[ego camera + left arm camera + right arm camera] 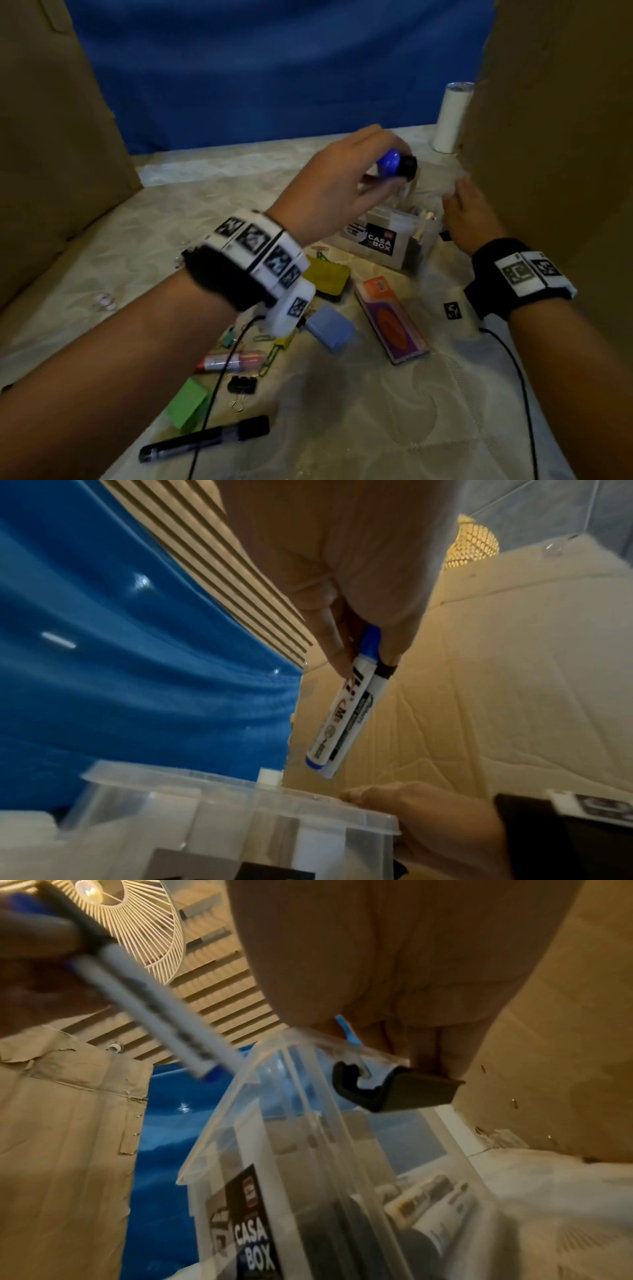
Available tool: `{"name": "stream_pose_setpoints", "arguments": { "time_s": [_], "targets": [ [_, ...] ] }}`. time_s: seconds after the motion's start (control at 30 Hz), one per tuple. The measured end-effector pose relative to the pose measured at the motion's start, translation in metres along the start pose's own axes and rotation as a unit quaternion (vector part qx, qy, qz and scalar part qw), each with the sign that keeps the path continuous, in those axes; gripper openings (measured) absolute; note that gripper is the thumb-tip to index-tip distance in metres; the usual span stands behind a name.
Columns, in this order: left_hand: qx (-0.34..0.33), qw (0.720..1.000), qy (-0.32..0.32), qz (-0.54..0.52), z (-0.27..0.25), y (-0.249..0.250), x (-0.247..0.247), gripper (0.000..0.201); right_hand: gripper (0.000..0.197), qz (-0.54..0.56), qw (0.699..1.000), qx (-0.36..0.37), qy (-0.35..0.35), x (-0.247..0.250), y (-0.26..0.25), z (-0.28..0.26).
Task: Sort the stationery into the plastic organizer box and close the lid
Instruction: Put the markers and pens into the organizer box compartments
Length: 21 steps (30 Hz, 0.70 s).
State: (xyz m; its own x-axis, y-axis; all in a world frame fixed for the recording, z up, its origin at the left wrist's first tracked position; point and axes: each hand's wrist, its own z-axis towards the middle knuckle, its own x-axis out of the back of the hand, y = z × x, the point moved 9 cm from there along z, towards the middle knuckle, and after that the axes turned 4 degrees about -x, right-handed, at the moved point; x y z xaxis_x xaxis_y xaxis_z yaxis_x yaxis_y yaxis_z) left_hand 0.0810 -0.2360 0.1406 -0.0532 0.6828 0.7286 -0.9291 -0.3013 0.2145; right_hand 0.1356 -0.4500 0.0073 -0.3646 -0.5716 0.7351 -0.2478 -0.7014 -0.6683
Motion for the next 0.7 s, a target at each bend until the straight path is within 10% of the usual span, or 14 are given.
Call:
{"name": "stream_pose_setpoints", "arguments": {
  "time_s": [0.23,0.7],
  "targets": [
    [0.036,0.997,0.011,-0.069,0.061,-0.040,-0.073,0.017,0.051,0.021,1.000,-0.015,0.014,-0.004,0.007,-0.002],
    [0.043,0.959,-0.272,0.062,0.048,-0.054,-0.148,0.028,0.050,0.007,1.000,0.009,0.025,-0.001,0.002,-0.007]
  ]
}}
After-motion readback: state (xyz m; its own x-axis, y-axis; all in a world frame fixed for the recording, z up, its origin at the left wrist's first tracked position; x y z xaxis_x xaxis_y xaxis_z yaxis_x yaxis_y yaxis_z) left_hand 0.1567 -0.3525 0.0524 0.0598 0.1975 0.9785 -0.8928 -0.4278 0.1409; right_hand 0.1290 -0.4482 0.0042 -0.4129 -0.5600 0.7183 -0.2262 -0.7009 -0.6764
